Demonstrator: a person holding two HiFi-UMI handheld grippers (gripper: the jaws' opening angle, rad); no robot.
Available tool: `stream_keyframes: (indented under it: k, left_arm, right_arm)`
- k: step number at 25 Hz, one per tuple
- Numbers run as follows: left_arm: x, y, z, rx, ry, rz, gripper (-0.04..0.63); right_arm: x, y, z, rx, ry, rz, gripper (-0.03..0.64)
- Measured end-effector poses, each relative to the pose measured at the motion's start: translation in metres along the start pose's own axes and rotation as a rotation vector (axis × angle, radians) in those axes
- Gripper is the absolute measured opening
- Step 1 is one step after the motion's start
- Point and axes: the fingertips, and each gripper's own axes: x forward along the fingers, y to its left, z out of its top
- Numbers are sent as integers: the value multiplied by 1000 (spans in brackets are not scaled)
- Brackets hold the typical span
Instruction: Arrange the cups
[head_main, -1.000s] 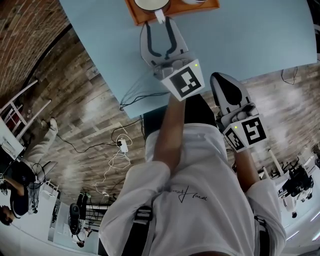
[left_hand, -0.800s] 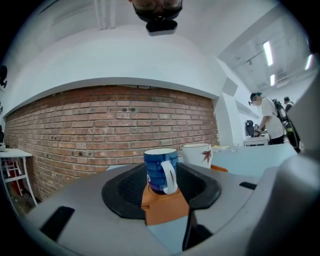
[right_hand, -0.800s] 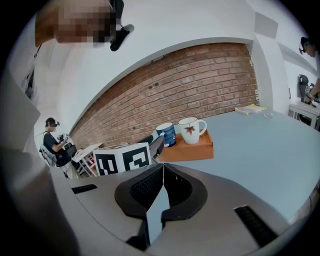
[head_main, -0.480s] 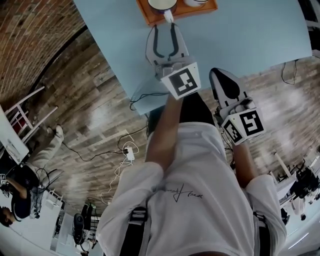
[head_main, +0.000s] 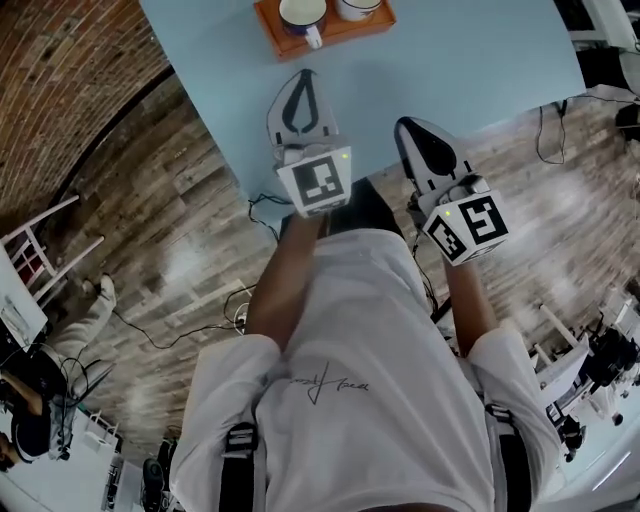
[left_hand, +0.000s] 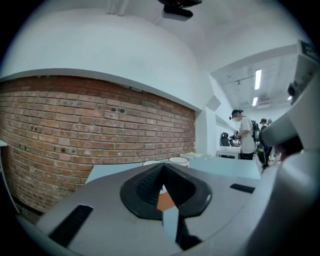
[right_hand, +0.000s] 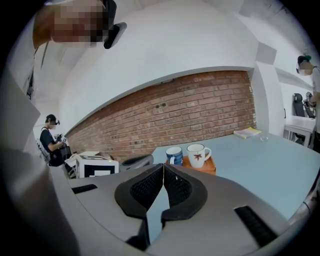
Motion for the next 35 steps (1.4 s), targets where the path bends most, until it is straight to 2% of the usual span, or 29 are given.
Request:
stream_keyframes:
  k: [3,6,11,15,20,33,35]
  left_arm:
    - [-8,-4,5,-3,8,-34,9]
    - [-9,-11,9,-14,17,-39,9]
    - [-3,-28,3,-27,48,-10,9]
    - [4,-31,7,1,45,44,9]
    - [18,-42,12,9,45,82,9]
    - [49,-80,6,1,101,60,9]
    - [51,-83,8,11,103,61,9]
  right_arm:
    - [6,-5,14,-54,-28,66,20]
    - [17,-9,24,-124,-31,208,21]
    - [39,-32,30,-201,-12,369,21]
    - [54,-53,35,-258,-8,457,22]
    - [66,-71,43,-278,-5,525,21]
    - [103,-119,45,-351,17,616,25]
    - [107,-124,44,-370,29,638,43]
